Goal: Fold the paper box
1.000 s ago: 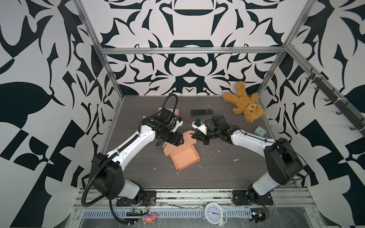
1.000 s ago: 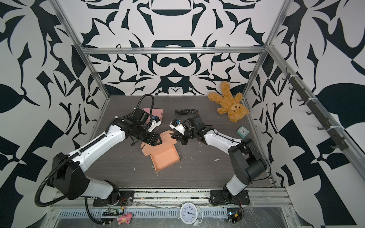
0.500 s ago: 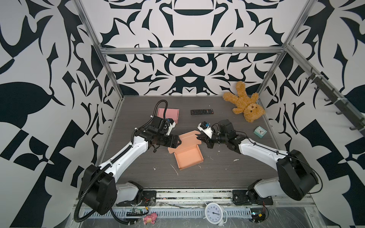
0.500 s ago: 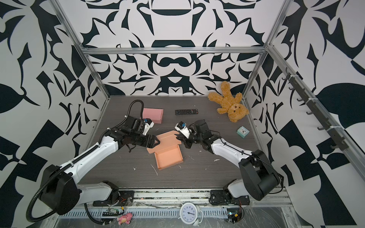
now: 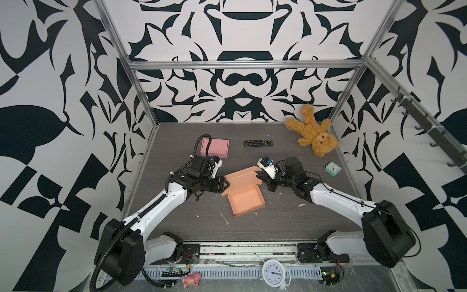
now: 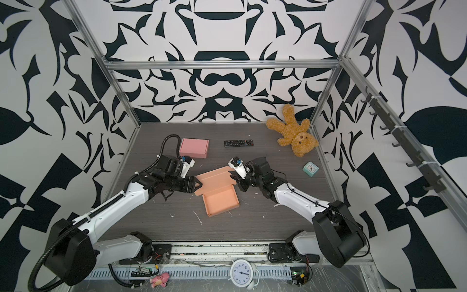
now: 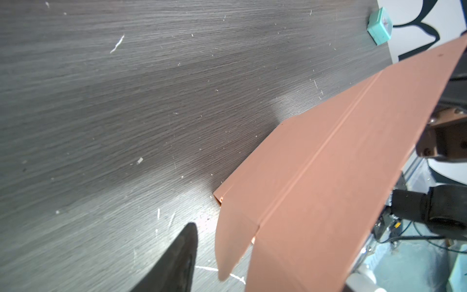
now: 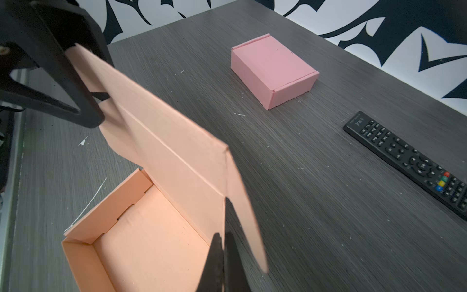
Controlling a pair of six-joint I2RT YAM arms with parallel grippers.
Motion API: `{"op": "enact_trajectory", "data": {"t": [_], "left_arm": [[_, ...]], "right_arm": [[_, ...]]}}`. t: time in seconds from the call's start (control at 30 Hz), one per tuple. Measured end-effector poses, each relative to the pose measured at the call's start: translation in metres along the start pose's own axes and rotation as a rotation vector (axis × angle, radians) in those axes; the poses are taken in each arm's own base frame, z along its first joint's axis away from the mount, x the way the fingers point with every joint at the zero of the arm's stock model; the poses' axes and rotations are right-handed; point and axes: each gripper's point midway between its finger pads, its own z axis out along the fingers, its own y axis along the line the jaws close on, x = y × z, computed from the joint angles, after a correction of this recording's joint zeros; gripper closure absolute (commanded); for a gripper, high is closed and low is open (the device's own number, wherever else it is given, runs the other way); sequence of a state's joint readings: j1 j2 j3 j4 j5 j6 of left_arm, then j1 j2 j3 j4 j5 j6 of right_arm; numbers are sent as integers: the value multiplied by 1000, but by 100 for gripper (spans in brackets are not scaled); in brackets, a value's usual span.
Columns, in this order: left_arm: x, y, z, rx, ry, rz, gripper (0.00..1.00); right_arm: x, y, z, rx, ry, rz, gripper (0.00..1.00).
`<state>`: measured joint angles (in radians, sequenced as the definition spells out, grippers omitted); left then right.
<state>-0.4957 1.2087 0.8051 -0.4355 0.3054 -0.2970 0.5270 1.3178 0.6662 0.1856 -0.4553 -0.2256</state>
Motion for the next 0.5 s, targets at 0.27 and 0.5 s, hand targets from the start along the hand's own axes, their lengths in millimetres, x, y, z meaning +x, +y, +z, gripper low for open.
{"op": "enact_trajectory", "data": {"t": [0.27, 0.5], "left_arm": [[4, 3, 2, -4, 2, -7, 57], [6, 3, 3, -2, 2, -10, 68]], "right_arm": [[0, -5, -2, 32, 2, 9, 100], [1, -7, -2, 46, 6, 13, 100]]}}
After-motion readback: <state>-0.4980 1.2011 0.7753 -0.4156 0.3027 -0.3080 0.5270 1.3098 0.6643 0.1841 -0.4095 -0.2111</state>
